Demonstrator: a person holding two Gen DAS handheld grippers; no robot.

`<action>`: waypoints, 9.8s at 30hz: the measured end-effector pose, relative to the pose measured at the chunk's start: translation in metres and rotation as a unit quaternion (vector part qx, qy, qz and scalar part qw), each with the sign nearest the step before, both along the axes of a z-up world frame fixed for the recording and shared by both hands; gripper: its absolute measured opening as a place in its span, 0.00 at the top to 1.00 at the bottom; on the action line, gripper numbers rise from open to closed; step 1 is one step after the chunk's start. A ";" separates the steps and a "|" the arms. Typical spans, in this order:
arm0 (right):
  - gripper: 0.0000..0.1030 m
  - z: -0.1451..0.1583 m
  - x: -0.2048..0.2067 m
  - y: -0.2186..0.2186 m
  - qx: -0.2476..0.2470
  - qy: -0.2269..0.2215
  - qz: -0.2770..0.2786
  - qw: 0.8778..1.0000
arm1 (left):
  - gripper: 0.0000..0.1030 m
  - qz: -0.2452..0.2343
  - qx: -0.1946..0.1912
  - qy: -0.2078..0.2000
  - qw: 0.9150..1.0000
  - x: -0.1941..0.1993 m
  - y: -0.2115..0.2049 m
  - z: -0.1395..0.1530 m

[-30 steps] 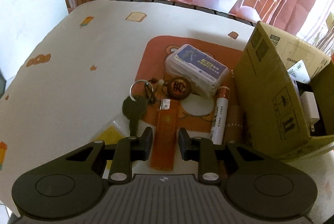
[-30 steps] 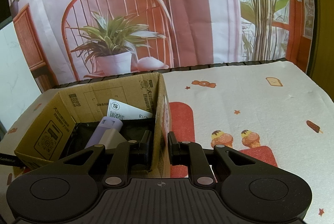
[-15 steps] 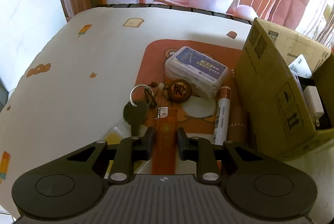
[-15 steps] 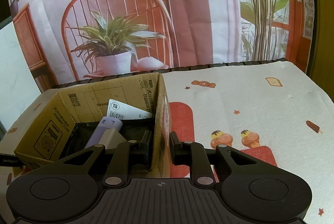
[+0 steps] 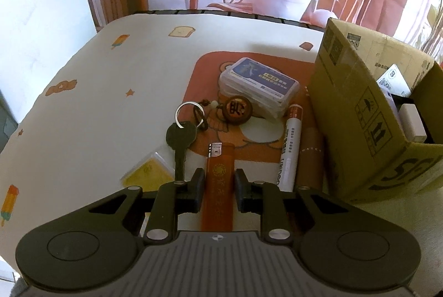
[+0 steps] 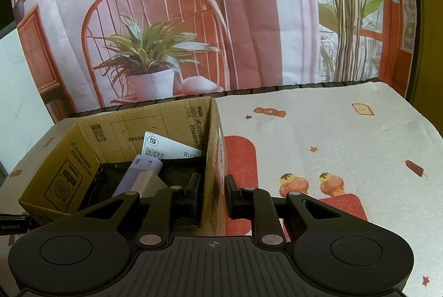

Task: Organize rigid objects
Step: 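Lift the orange lighter with the left tool and carry it over the box, then lower the lighter into the box and open the left tool, then move the left tool back toward the brown tube beside the marker, then close the left tool around the brown cylindrical tube, then lift the brown tube with the left tool and carry it over the box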

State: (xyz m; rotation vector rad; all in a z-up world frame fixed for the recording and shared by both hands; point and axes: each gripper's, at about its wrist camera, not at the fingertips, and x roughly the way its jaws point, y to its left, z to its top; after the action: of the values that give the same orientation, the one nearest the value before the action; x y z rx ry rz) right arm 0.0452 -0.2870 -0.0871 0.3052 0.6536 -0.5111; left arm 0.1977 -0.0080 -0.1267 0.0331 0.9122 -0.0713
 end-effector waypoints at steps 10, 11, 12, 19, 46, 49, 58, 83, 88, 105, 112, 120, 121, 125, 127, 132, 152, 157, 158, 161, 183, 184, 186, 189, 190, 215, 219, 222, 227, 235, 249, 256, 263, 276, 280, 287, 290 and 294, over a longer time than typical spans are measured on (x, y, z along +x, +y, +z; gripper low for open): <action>0.83 0.000 0.000 0.000 0.000 0.000 0.000 1.000 | 0.77 0.023 -0.010 -0.049 0.999 -0.012 0.008 0.027; 0.83 0.000 0.000 0.000 0.000 0.000 0.000 1.000 | 0.77 0.023 -0.012 -0.054 0.998 -0.013 0.008 0.031; 0.83 0.000 0.000 0.000 0.000 0.000 0.000 1.000 | 0.77 0.023 -0.014 -0.061 0.998 -0.014 0.008 0.036; 0.83 0.000 0.000 0.000 0.000 0.000 0.000 1.000 | 0.77 0.025 -0.039 -0.104 0.994 -0.019 0.002 0.073; 0.83 0.000 -0.001 -0.002 0.004 -0.002 0.001 1.000 | 0.77 -0.132 -0.058 -0.069 0.987 0.017 -0.122 0.076; 0.83 0.000 0.000 -0.002 0.005 -0.002 0.001 1.000 | 0.77 -0.136 -0.047 -0.060 0.988 0.021 -0.126 0.071; 0.83 -0.001 -0.001 -0.003 0.004 -0.002 0.001 1.000 | 0.77 -0.143 -0.028 -0.036 0.989 0.028 -0.131 0.059; 0.83 -0.001 -0.001 -0.004 0.005 -0.002 0.001 1.000 | 0.31 -0.148 -0.046 -0.059 0.986 0.013 -0.119 0.073; 0.83 0.000 -0.001 -0.004 0.004 -0.003 0.001 1.000 | 0.08 -0.153 -0.050 -0.078 0.984 0.003 -0.115 0.085; 0.82 0.004 -0.004 0.000 0.002 -0.003 0.004 1.000 | 0.00 -0.109 0.008 -0.067 0.992 -0.018 -0.078 0.090; 0.82 0.003 -0.003 0.001 0.002 -0.001 0.004 1.000 | 0.00 -0.072 0.002 -0.075 0.995 -0.025 -0.042 0.084; 0.82 0.004 -0.003 0.001 0.001 -0.001 0.004 1.000 | 0.00 -0.007 -0.109 -0.059 0.992 -0.027 0.011 0.075; 0.82 0.004 -0.003 0.001 0.001 -0.001 0.004 1.000 | 0.00 -0.004 -0.101 -0.061 0.993 -0.028 0.014 0.075; 0.82 0.004 -0.003 0.001 0.001 -0.001 0.004 1.000 | 0.00 0.010 -0.083 -0.067 0.994 -0.029 0.022 0.070; 0.82 0.004 -0.003 0.001 0.001 -0.001 0.004 1.000 | 0.00 0.010 -0.081 -0.069 0.994 -0.032 0.023 0.066; 0.81 0.004 -0.003 0.002 0.001 -0.001 0.005 1.000 | 0.00 -0.035 -0.058 -0.058 0.996 -0.037 0.007 0.057; 0.81 0.003 -0.003 0.001 0.001 -0.002 0.005 1.000 | 0.71 -0.160 -0.033 -0.008 0.987 -0.035 -0.042 0.025; 0.80 0.003 -0.003 0.001 0.002 -0.002 0.005 1.000 | 0.73 -0.151 -0.020 -0.003 0.988 -0.029 -0.039 0.020; 0.80 0.003 -0.003 0.001 0.002 -0.002 0.005 1.000 | 0.74 -0.148 -0.022 -0.002 0.989 -0.028 -0.037 0.021; 0.80 0.003 -0.003 0.001 0.002 -0.002 0.005 1.000 | 0.76 -0.148 -0.020 -0.001 0.989 -0.027 -0.036 0.021; 0.80 0.003 -0.003 0.000 0.002 -0.002 0.005 1.000 | 0.75 -0.133 -0.030 0.032 0.990 -0.014 -0.037 0.008; 0.80 0.003 -0.003 0.000 0.002 -0.001 0.005 1.000 | 0.75 -0.130 -0.027 0.030 0.991 -0.012 -0.037 0.008; 0.80 0.003 -0.004 0.000 0.002 -0.002 0.005 1.000 | 0.75 -0.123 -0.022 0.025 0.992 -0.007 -0.038 0.009; 0.80 0.002 -0.002 0.000 0.003 -0.002 0.005 1.000 | 0.74 -0.123 -0.019 0.022 0.992 0.000 -0.040 0.008; 0.80 0.002 -0.002 0.000 0.003 -0.002 0.005 1.000 | 0.73 -0.125 -0.016 0.021 0.992 0.001 -0.041 0.008; 0.80 0.002 -0.003 0.000 0.003 -0.002 0.005 1.000 | 0.77 -0.084 -0.032 -0.006 0.996 -0.031 -0.021 0.011; 0.80 0.002 -0.003 0.000 0.003 -0.002 0.005 1.000 | 0.77 -0.077 -0.029 -0.026 0.996 -0.033 -0.023 0.020; 0.80 0.002 -0.003 0.000 0.003 -0.002 0.005 1.000 | 0.77 -0.082 -0.024 -0.027 0.996 -0.035 -0.024 0.022; 0.80 0.002 -0.003 0.000 0.003 -0.002 0.005 1.000 | 0.77 -0.084 -0.024 -0.011 0.996 -0.035 -0.024 0.016; 0.80 0.003 -0.003 0.000 0.003 -0.002 0.005 1.000 | 0.76 -0.099 -0.022 0.007 0.995 -0.027 -0.027 0.012; 0.80 0.002 -0.003 0.000 0.003 -0.002 0.005 1.000 | 0.77 -0.083 -0.023 -0.003 0.996 -0.022 -0.024 0.009; 0.80 0.001 -0.002 0.000 0.004 -0.002 0.005 1.000 | 0.77 -0.056 -0.035 -0.048 0.997 -0.030 -0.011 0.036; 0.80 0.002 -0.003 0.000 0.004 -0.002 0.005 1.000 | 0.77 -0.043 -0.050 -0.080 0.995 -0.034 -0.008 0.061; 0.80 0.002 -0.003 0.000 0.004 -0.002 0.004 1.000 | 0.77 -0.083 -0.078 -0.121 0.986 -0.026 -0.039 0.101; 0.80 0.002 -0.003 0.000 0.004 -0.002 0.005 1.000 | 0.77 -0.102 -0.086 -0.125 0.983 -0.021 -0.057 0.105; 0.82 0.002 -0.003 0.000 0.005 -0.003 0.004 1.000 | 0.77 -0.122 -0.097 -0.112 0.981 -0.011 -0.082 0.101; 0.83 0.002 -0.003 0.000 0.005 -0.004 0.003 1.000 | 0.77 -0.125 -0.099 -0.099 0.982 -0.003 -0.090 0.096; 0.87 0.002 -0.004 -0.002 0.006 -0.007 0.000 1.000 | 0.77 -0.129 -0.093 -0.088 0.983 0.008 -0.101 0.088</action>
State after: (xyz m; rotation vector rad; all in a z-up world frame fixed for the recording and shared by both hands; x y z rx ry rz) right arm 0.0417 -0.2888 -0.0853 0.3201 0.6436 -0.5056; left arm 0.2053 -0.1089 -0.0387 -0.0164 0.7183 -0.3896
